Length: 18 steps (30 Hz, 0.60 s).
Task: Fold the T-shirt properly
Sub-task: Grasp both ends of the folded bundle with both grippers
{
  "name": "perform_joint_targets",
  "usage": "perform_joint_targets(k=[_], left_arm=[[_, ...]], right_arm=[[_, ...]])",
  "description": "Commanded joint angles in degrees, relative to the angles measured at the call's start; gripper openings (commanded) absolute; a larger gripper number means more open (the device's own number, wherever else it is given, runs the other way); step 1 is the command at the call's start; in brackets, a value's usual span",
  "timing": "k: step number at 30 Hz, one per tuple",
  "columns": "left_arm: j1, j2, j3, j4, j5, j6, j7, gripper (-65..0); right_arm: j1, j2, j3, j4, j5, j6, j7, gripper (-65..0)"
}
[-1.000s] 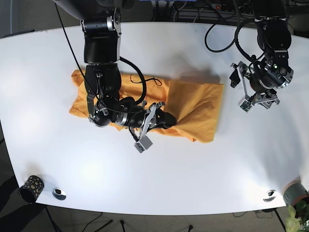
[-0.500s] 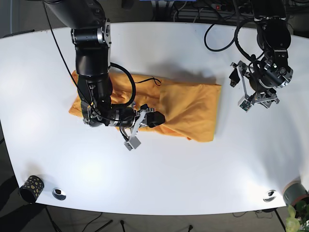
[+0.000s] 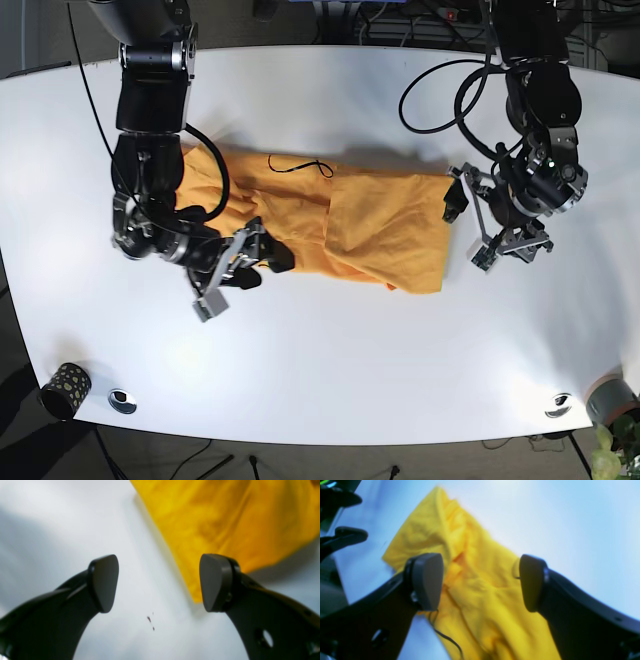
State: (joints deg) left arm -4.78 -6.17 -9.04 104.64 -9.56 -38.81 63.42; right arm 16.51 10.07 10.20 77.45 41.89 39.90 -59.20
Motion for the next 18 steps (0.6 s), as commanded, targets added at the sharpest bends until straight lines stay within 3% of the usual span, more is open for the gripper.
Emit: perform_joint_targets(k=[1,5,7,13,18], left_arm=[[-2.92,1.82,-0.06,-0.07,-0.77,0.26,-1.57,-18.1],[-6.61,5.08,-0.06,-5.61,-0.77,0.26,-1.57,-18.1],[-8.28,5.95,-0.06,-8.86,-0.86,0.26,-1.57,-18.1],[-10.92,8.33,-0.32,-15.01,-1.03,0.17,-1.66,-18.2],[-10.92,8.33,-0.32,-19.67,-1.03,0.17,-4.47,-25.1]], right_arm=[[0.23,0.97,6.73,2.59,0.53,0.10,-2.29,-18.4],[-0.12,1.06,19.56,1.10,0.44,0.10,-7.31,-18.2],[-0.21,2.46,24.40,-0.22,0.44,0.10,-8.98,-18.2],[-1.44,6.33,32.84,-6.20,0.44,0.10,-9.94,-18.2],[-3.28,9.23,35.39,-10.77,0.00,0.10,-9.59,-18.2]])
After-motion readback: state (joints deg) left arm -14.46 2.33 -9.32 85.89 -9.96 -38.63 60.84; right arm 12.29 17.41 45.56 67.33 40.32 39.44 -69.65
